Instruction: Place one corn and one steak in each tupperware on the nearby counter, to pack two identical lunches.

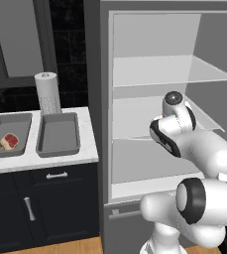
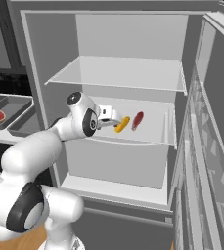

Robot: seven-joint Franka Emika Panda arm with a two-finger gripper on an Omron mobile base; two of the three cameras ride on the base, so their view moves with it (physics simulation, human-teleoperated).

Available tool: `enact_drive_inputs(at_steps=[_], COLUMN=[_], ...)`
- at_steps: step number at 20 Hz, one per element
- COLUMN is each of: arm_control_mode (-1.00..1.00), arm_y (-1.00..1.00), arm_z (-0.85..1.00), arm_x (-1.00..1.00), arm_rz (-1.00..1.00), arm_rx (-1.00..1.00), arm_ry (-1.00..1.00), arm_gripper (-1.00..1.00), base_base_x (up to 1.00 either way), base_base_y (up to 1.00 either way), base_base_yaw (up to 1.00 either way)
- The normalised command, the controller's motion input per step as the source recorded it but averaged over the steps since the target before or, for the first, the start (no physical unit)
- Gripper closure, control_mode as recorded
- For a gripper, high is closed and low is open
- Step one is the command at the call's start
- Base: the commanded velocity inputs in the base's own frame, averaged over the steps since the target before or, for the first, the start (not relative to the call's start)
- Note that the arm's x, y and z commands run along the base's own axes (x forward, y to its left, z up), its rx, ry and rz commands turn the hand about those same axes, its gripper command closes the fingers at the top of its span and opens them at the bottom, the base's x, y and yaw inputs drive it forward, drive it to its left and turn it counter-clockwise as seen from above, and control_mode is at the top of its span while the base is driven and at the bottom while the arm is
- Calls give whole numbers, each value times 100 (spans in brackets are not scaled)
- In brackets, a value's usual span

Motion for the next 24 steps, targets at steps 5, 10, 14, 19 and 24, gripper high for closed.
enact_drive_inputs(at_steps=[5, 10, 14, 19, 24], arm_control_mode=[-100, -100, -100, -100, -100], arm_y=[-2, -10, -9, -1, 0], arm_z=[0, -3, -3, -2, -6], arm_x=[16, 16, 16, 15, 11], arm_rz=[0, 0, 0, 0, 0], arm_rx=[0, 0, 0, 0, 0], arm_ry=[0, 0, 0, 0, 0], arm_gripper=[-100, -100, -100, -100, -100], base_base_x=[0, 0, 0, 0, 0], base_base_y=[0, 0, 0, 0, 0], base_base_yaw=[0, 0, 0, 0, 0])
